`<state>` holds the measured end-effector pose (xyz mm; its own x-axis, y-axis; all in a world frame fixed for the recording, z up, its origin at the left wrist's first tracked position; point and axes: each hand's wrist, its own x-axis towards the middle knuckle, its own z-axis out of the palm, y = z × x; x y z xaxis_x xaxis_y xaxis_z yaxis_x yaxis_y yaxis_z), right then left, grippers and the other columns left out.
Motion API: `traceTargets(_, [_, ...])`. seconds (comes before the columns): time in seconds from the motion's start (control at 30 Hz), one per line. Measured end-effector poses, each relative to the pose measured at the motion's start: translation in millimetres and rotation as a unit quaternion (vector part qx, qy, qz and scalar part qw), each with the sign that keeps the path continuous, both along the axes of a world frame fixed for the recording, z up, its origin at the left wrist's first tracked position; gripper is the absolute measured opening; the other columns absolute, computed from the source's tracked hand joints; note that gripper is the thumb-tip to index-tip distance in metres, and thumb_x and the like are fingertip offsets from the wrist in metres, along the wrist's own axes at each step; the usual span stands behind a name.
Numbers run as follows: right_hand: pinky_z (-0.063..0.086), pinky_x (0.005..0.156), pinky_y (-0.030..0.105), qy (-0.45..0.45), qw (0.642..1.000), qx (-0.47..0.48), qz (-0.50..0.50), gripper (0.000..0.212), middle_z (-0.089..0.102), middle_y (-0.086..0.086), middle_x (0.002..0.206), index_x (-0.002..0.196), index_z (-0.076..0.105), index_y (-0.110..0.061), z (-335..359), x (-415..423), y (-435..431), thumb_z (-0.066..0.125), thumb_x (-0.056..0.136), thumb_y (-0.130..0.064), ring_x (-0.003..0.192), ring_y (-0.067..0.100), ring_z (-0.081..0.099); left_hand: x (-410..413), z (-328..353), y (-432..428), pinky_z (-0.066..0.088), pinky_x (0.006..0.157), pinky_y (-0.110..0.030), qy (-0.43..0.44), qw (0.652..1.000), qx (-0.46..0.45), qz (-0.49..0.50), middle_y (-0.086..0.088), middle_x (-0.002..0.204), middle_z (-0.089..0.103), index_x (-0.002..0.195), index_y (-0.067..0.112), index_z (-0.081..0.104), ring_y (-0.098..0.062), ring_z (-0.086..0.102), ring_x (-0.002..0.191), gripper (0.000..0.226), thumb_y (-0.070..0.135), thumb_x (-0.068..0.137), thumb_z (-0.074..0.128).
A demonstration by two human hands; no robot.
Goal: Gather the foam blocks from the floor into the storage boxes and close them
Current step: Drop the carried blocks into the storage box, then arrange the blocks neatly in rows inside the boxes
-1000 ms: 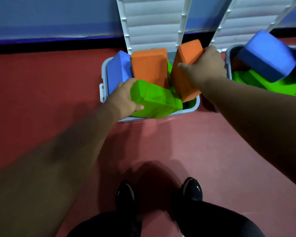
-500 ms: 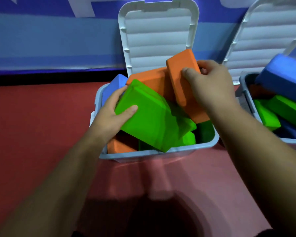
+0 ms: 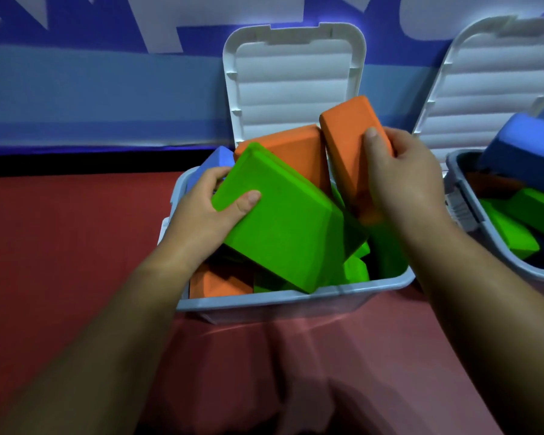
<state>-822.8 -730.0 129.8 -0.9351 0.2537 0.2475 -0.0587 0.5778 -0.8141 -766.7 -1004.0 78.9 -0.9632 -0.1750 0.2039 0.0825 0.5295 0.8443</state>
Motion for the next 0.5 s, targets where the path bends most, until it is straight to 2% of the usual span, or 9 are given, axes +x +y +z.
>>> traceTargets(0.17, [0.036,0.081,0.026,-0.025,1.000,0.018,0.003,0.047,0.071,-0.001,0.120,0.125,0.068,-0.023,-8,-1,5,0.047,0.102,-0.058,0.110,0.019,0.063,5,9,8,0.052,0.085,-0.022,0.029,0.999,0.035,0.014,0.016,0.111,0.073,0.122,0.033,0.066,0.001,0.068,0.102,0.053,0.060,0.079,0.082])
traceTargets(0.3, [0.037,0.082,0.028,-0.039,0.999,0.007,0.005,0.047,0.069,-0.003,0.116,0.126,0.066,-0.023,-9,0,4,0.048,0.101,-0.059,0.104,0.017,0.060,8,33,18,0.053,0.083,-0.017,0.067,0.997,0.043,0.010,0.013,0.110,0.075,0.122,0.027,0.070,-0.001,0.069,0.100,0.057,0.051,0.074,0.090])
traceTargets(0.4, [0.038,0.081,0.028,-0.046,0.999,-0.018,0.018,0.045,0.064,-0.008,0.104,0.124,0.068,-0.023,-5,2,3,0.050,0.100,-0.058,0.096,0.012,0.056,13,54,20,0.053,0.082,-0.015,0.096,0.995,0.031,0.013,0.013,0.109,0.075,0.121,0.027,0.071,0.001,0.069,0.098,0.058,0.049,0.072,0.092])
traceTargets(0.5, [0.039,0.068,0.022,-0.047,0.998,-0.033,0.030,0.046,0.063,-0.011,0.100,0.124,0.070,-0.024,-3,6,2,0.049,0.102,-0.057,0.093,0.010,0.058,19,68,12,0.054,0.086,-0.020,0.113,0.993,0.012,0.010,0.013,0.110,0.075,0.122,0.028,0.071,0.000,0.069,0.101,0.060,0.055,0.071,0.090])
